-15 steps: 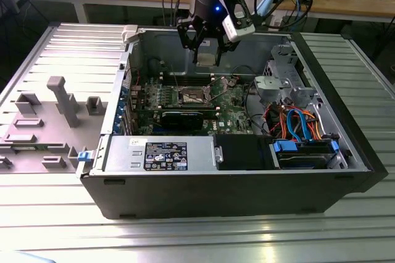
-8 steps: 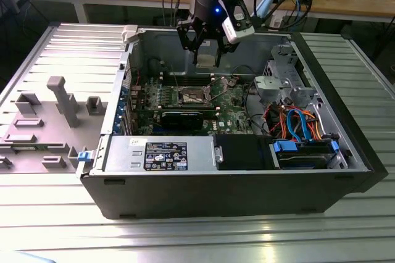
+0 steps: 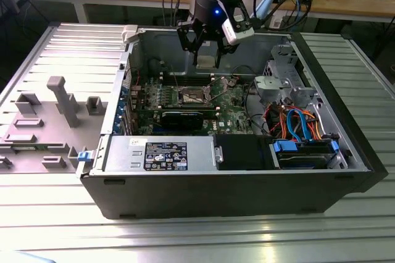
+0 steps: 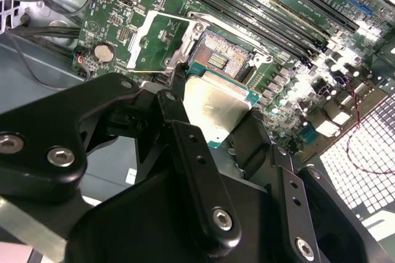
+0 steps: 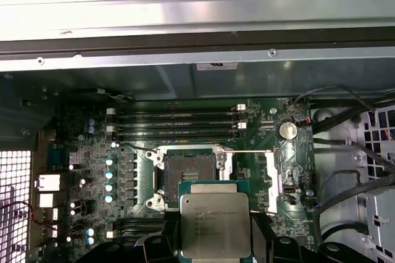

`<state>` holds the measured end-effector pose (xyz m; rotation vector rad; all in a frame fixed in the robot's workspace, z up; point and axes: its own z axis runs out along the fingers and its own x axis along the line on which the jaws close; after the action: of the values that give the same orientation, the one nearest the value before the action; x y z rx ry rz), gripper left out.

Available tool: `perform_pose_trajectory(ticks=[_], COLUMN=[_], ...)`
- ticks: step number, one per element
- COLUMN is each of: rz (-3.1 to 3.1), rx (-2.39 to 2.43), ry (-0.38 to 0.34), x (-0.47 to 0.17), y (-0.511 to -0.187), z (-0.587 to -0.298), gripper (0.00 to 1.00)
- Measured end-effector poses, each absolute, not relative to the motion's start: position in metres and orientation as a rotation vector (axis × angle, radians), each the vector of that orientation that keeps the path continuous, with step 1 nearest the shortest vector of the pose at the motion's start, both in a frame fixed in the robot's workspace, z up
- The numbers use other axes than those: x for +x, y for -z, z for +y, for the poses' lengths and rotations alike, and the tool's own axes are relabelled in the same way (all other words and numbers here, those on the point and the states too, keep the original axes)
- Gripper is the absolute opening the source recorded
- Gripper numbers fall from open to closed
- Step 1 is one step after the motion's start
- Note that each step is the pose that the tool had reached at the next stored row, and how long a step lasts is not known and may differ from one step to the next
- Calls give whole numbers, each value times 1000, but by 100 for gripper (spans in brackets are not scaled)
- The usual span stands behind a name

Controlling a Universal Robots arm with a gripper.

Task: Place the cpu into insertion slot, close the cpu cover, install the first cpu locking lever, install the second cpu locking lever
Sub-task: 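Place the cpu into insertion slot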

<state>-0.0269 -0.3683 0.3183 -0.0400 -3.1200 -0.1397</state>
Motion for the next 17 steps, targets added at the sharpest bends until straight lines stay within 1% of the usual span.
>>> perform_pose_trajectory(ticks=[17], rz=[-3120], rx=[-40], ry=[138], x=[-27], y=[-313], z=[-368], gripper=[55])
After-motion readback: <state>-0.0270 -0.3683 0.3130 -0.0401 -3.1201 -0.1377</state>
